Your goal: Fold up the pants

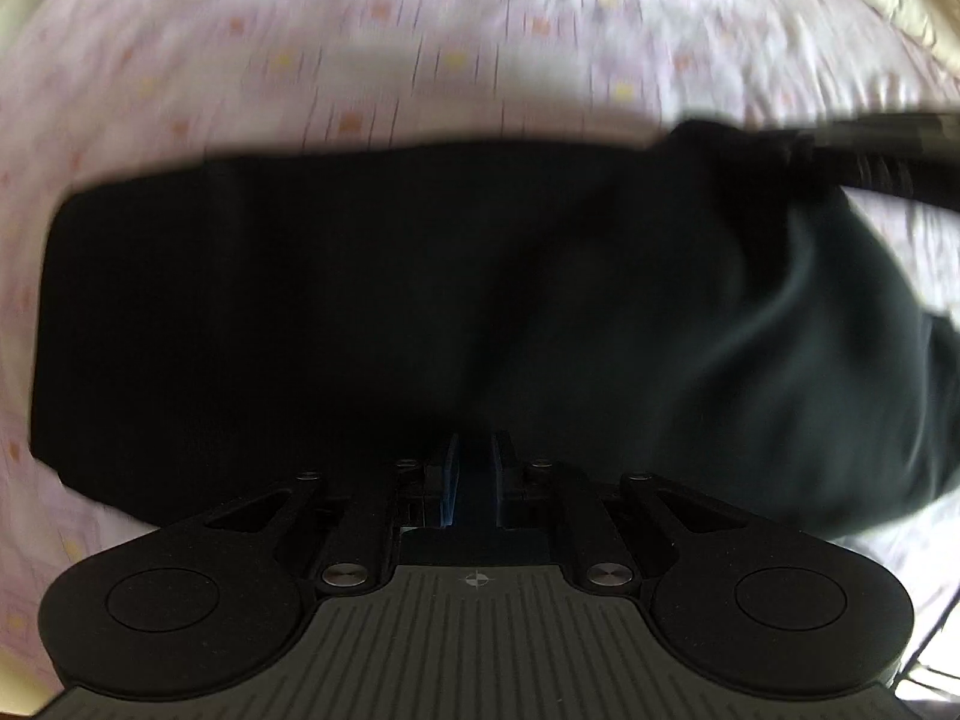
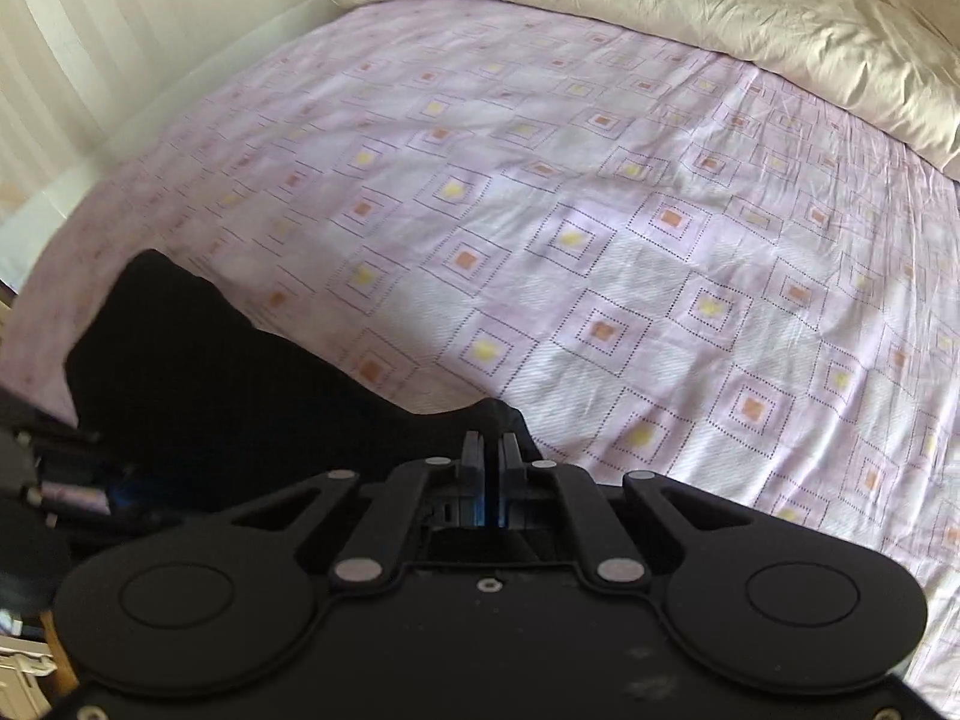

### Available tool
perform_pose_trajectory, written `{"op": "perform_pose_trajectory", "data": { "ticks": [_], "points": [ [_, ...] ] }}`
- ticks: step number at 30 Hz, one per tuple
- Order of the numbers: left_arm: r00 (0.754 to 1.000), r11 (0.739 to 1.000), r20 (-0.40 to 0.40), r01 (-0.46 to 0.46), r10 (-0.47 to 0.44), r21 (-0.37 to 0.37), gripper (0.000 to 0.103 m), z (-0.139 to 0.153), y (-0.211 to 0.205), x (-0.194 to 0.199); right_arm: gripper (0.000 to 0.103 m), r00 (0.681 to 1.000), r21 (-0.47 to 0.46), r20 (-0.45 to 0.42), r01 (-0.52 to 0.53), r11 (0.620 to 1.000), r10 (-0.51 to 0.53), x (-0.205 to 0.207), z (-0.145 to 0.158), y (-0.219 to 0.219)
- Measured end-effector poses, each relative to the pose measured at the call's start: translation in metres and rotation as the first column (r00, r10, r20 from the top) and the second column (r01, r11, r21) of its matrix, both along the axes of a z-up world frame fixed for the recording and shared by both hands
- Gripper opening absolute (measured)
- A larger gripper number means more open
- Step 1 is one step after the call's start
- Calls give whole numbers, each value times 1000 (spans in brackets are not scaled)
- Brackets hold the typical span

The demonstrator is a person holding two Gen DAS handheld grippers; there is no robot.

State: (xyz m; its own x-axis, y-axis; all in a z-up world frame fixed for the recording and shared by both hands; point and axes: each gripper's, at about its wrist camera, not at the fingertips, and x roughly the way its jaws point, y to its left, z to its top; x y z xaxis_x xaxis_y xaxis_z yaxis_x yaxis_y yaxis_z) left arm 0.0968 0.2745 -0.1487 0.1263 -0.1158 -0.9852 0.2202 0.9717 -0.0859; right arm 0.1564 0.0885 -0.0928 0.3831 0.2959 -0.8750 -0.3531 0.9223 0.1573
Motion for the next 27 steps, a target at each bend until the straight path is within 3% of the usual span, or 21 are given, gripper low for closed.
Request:
{"op": "perform_pose_trajectory", "data": {
  "ticks": [3,9,14,16,18,21,27],
  "points": [
    [1000,1000,0,22,-22,-7,11,-1,2,-9,5,1000,-15,-27,6,1000,-6,7,-10,1],
    [1000,999,-19,-23,22,-23,11,-4,4,-5,5,999,-60,-51,-4,998,1,14,-25,10],
    [1000,1000,-5,9,-9,8,11,-3,-5,-8,6,999,-70,-41,5,998,-8,14,-30,13],
    [1000,1000,1,21,-21,22,11,0,-10,-9,10,998,-73,-44,30,997,-33,18,-29,12],
    [1000,1000,4,21,-21,3,11,6,-16,-8,24,998,-81,2,70,994,-70,15,-19,8],
    [999,999,26,21,-20,-47,11,16,-22,-13,24,988,-41,56,144,989,-141,4,6,-6],
    [992,989,48,118,-114,-89,11,16,-58,-12,25,942,31,59,329,944,-330,-52,36,-43]
  ]
}}
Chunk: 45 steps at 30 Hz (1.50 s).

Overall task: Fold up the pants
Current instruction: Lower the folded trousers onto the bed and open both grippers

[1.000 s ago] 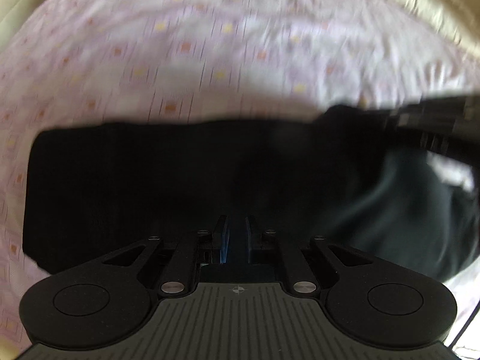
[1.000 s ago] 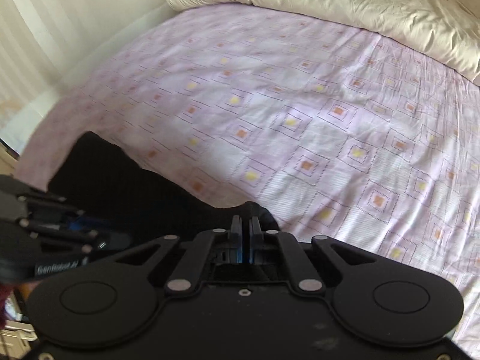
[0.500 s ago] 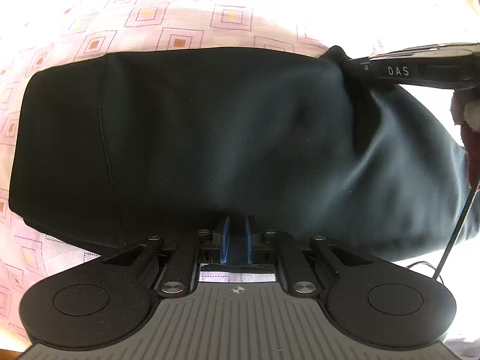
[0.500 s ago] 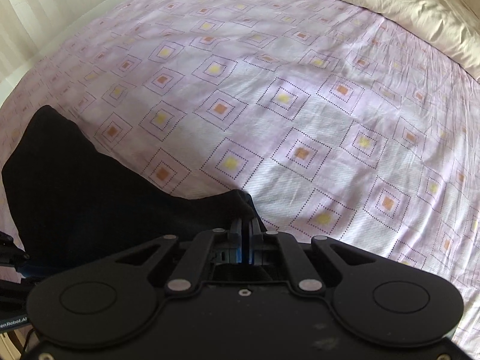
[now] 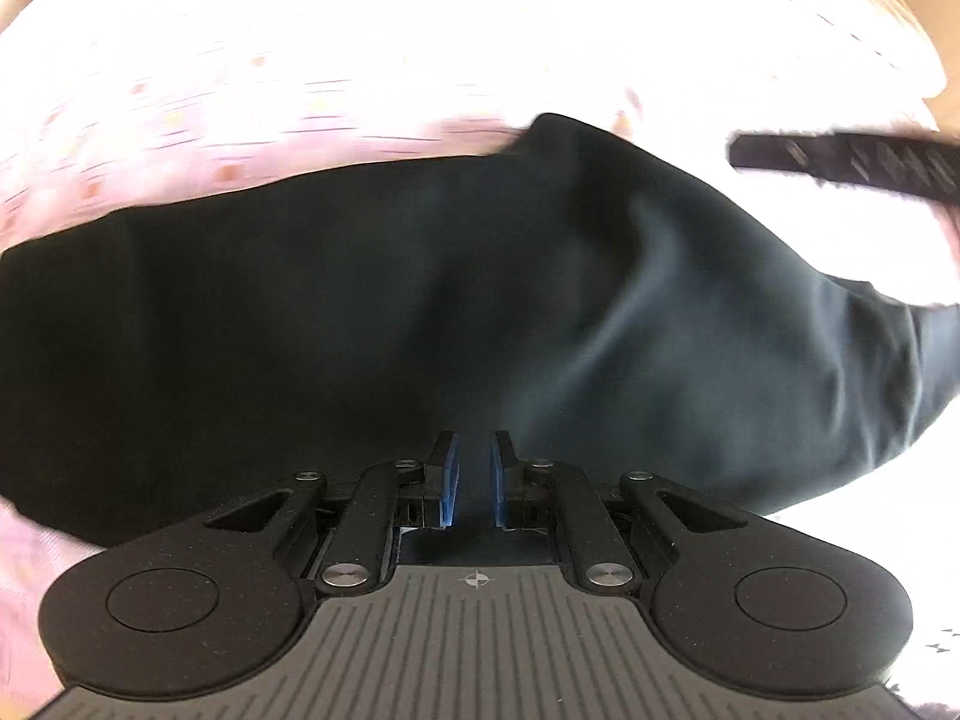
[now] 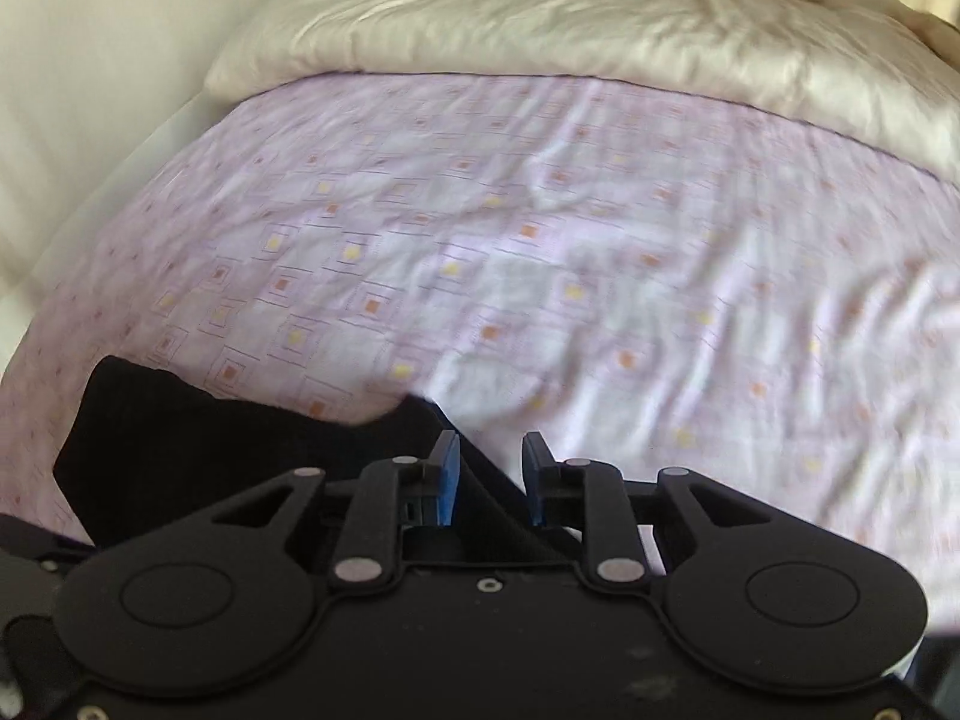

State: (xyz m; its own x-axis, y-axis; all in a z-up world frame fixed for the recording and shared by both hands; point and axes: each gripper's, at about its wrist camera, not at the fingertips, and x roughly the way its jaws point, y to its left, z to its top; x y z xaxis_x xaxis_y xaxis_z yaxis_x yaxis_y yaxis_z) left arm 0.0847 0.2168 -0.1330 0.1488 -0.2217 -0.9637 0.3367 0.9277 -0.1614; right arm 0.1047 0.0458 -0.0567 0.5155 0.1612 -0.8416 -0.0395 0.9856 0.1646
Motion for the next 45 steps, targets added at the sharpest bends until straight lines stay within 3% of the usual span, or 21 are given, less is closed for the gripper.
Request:
{"op": "perform_pose_trajectory", "data": {
  "ticks": [5,9,13,16,20,25,30,37,43,44,45],
  "points": [
    [998,998,-23,57,-57,-19,11,-15,-29,3,26,990,-58,-23,141,988,-143,-67,4,-27],
    [996,996,-1,94,-94,5,11,-21,-52,10,27,956,-65,-68,280,958,-284,-117,-4,-58],
    [998,998,11,62,-63,2,11,-17,-72,24,28,928,-82,-106,349,934,-356,-151,-15,-89],
    [999,1000,32,23,-23,-3,11,-12,-88,33,28,926,-83,-115,352,932,-360,-165,-17,-108],
    [998,997,13,-68,68,20,11,-17,-97,48,29,932,-73,-101,343,936,-349,-171,-10,-138],
    [975,975,-22,-219,220,44,11,-13,-103,61,33,927,-120,-72,359,926,-369,-175,-7,-200],
    [952,951,28,-306,305,50,11,4,-113,41,35,901,-190,-49,415,890,-431,-178,-16,-282],
    [963,964,65,-265,263,28,11,19,-139,-23,39,900,-287,-69,394,873,-429,-174,-36,-371],
    [981,981,40,-190,188,40,11,15,-159,-53,39,908,-269,-155,341,901,-390,-169,-57,-404],
    [983,982,34,-182,181,42,11,14,-161,-57,38,909,-256,-167,334,907,-381,-170,-59,-405],
    [984,983,30,-176,175,44,11,14,-163,-59,30,911,-243,-175,327,913,-373,-172,-60,-405]
  ]
}}
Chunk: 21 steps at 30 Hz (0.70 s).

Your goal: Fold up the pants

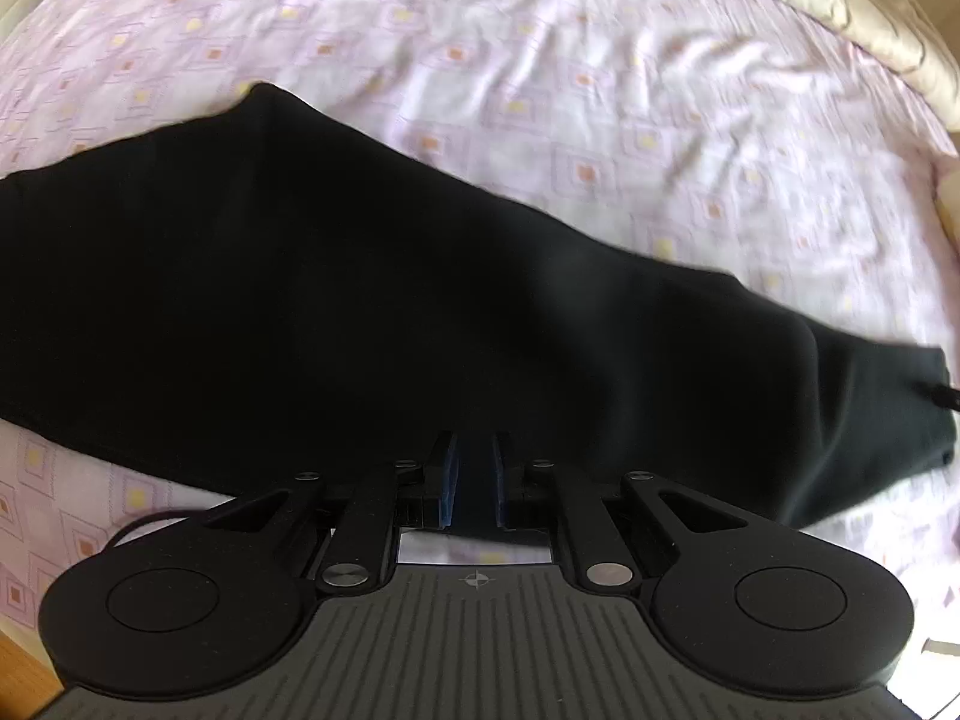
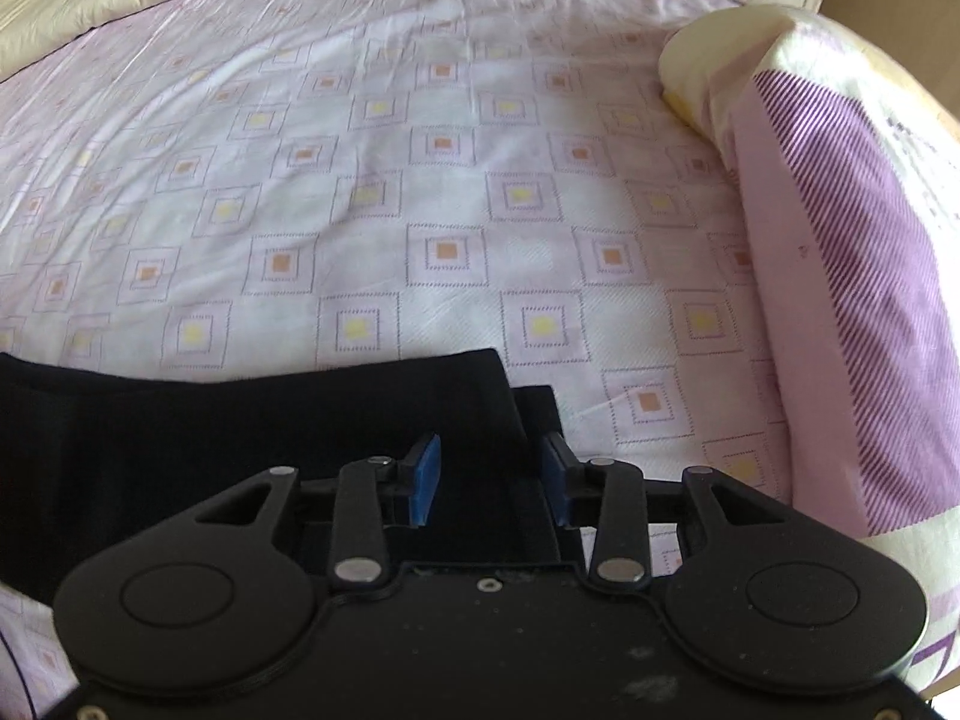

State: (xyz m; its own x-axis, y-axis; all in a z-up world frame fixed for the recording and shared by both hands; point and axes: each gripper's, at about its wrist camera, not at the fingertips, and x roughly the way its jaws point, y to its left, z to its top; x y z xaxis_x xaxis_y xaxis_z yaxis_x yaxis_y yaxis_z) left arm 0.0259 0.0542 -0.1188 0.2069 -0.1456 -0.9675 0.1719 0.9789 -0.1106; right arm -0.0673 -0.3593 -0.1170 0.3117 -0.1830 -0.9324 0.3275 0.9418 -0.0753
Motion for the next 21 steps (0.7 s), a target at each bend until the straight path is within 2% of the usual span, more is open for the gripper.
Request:
{"op": "perform_pose_trajectory", "data": {
  "ticks": [2,6,10,12,14,15,18,21],
  "points": [
    [1000,1000,-1,13,-13,3,11,2,-2,-6,1,1000,10,4,-26,1000,26,-2,1,5],
    [999,999,-1,45,-45,-2,12,2,-10,-2,1,998,-44,10,-69,997,70,-15,14,19],
    [996,996,12,91,-91,0,12,4,-22,7,1,998,-119,-54,28,993,-35,-35,6,13],
    [994,995,22,104,-104,-6,12,7,-25,9,10,999,-83,-9,50,995,-50,-44,11,11],
    [994,994,27,110,-109,-11,12,9,-27,10,13,997,-21,81,-16,1000,18,-44,25,20],
    [994,994,29,109,-109,-12,12,10,-27,10,19,991,-13,110,-78,997,79,-39,31,30],
    [995,996,29,91,-90,-10,12,12,-22,8,33,955,5,174,-246,969,241,-15,45,65],
    [998,998,27,56,-56,-15,12,16,-11,4,34,903,49,215,-391,919,373,14,47,102]
  ]
}}
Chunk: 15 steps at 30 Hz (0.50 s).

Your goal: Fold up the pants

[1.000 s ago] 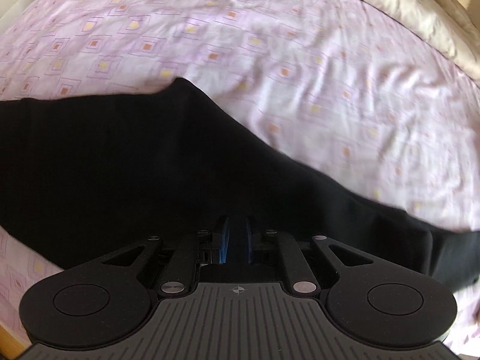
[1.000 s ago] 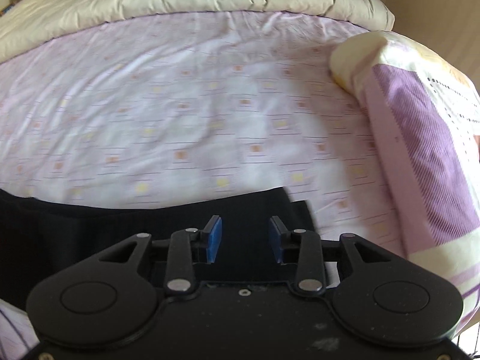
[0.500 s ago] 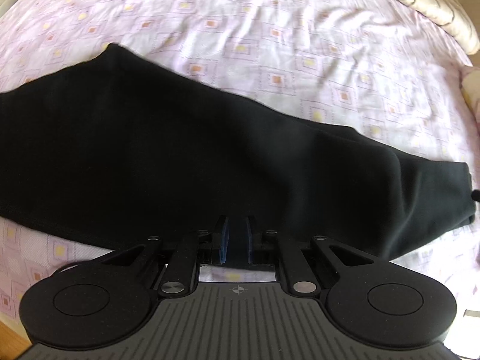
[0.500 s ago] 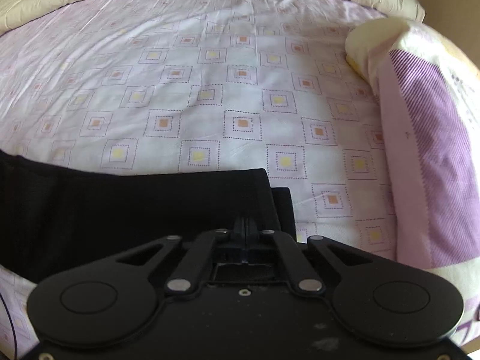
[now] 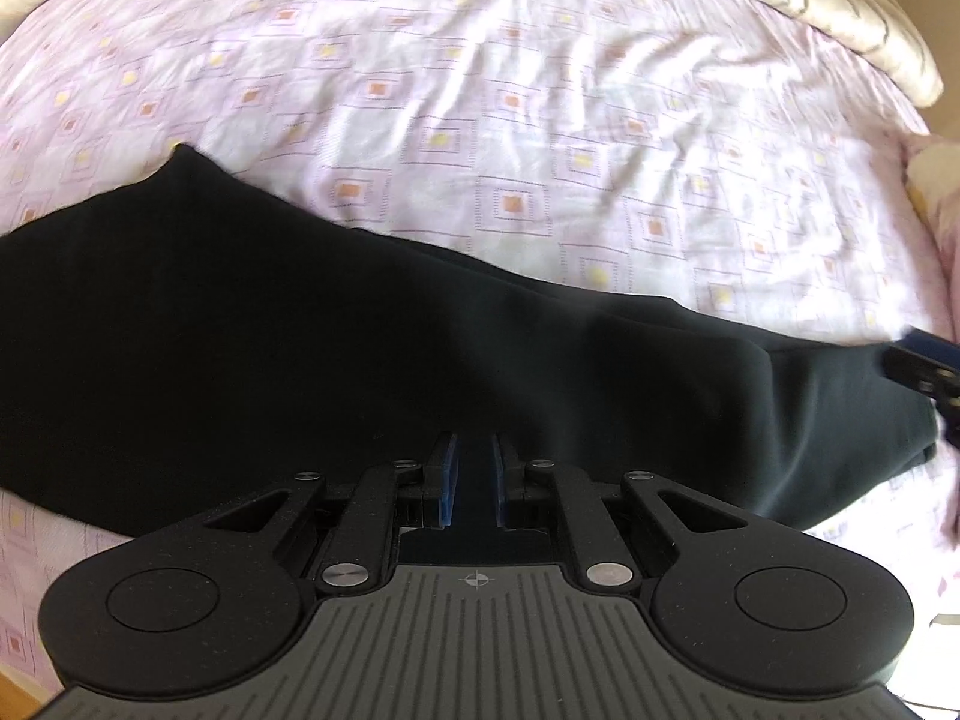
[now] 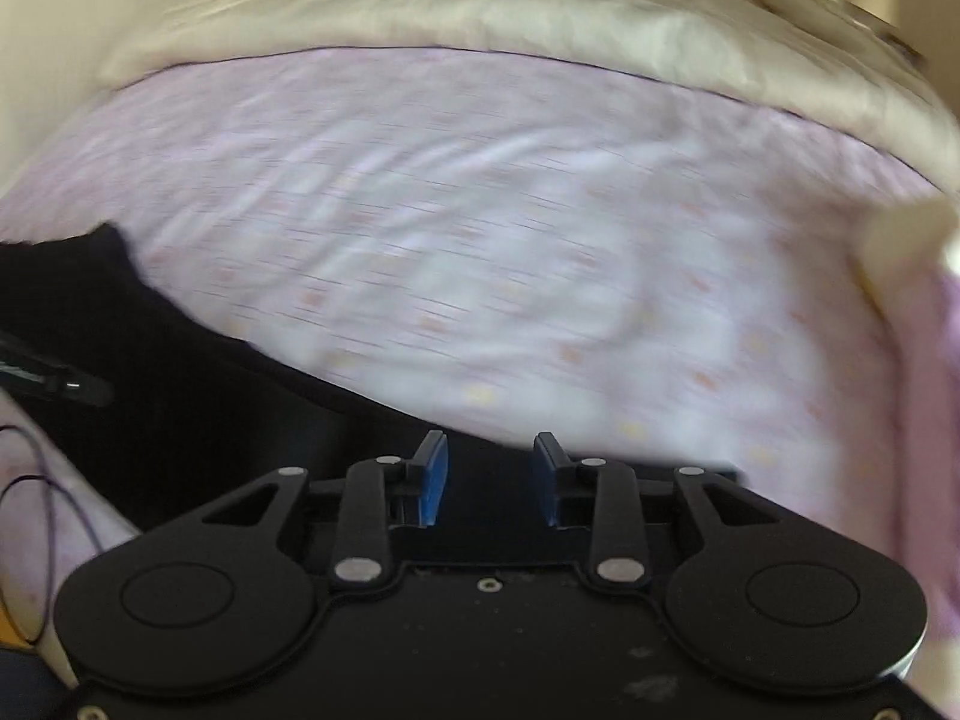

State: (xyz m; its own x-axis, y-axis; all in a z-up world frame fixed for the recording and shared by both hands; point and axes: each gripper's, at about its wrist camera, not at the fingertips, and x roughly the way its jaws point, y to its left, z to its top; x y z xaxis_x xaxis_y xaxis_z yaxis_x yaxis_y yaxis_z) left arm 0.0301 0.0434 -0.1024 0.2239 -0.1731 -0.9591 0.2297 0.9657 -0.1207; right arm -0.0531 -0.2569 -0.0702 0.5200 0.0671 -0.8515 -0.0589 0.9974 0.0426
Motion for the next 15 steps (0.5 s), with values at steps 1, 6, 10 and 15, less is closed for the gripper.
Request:
{"op": "perform_pose_trajectory", "data": {
  "ticks": [1,6,10,15],
  "points": [
    [1000,1000,1,-12,12,3,12,1,4,0,34,998,5,4,-60,998,60,11,-1,14],
    [997,997,1,-74,74,14,12,4,25,-3,41,940,33,1,-342,939,342,52,-5,81],
    [992,992,-11,-123,123,17,12,3,41,-4,43,861,9,-37,-508,861,508,73,-17,122],
    [987,988,-19,-156,157,13,12,-2,52,0,4,798,-17,-142,-594,805,586,83,-39,144]
  ]
}}
